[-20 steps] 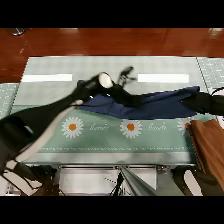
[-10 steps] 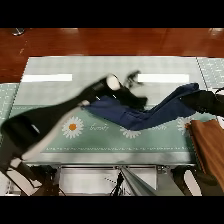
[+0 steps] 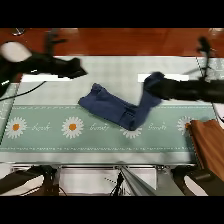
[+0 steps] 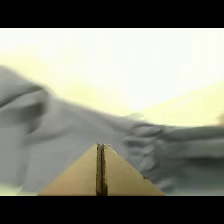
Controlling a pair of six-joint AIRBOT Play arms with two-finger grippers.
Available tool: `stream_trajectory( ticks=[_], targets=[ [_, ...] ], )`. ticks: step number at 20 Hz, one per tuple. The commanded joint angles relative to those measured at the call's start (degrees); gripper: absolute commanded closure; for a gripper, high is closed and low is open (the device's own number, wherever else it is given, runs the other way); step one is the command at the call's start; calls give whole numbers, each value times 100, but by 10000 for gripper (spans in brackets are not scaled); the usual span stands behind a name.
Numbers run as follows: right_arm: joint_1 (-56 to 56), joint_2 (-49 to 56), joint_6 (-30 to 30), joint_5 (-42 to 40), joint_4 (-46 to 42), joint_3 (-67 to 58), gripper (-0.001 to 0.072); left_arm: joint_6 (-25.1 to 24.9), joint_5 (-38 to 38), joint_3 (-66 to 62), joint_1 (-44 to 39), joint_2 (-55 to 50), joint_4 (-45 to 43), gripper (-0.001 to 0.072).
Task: Fold the shirts.
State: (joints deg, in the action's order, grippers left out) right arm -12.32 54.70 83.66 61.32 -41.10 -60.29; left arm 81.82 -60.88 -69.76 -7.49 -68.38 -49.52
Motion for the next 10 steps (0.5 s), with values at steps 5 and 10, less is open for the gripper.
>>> stream_trajectory(
  ticks=[5, 10],
  targets=[
    [-1832, 3451, 46, -804, 33, -2385, 687, -289, 129, 2739, 566, 2822, -59, 682],
    [-1932, 4647, 168, -789, 291, -3147, 687, -271, 136, 3418, 566, 3069, -59, 683]
  ],
)
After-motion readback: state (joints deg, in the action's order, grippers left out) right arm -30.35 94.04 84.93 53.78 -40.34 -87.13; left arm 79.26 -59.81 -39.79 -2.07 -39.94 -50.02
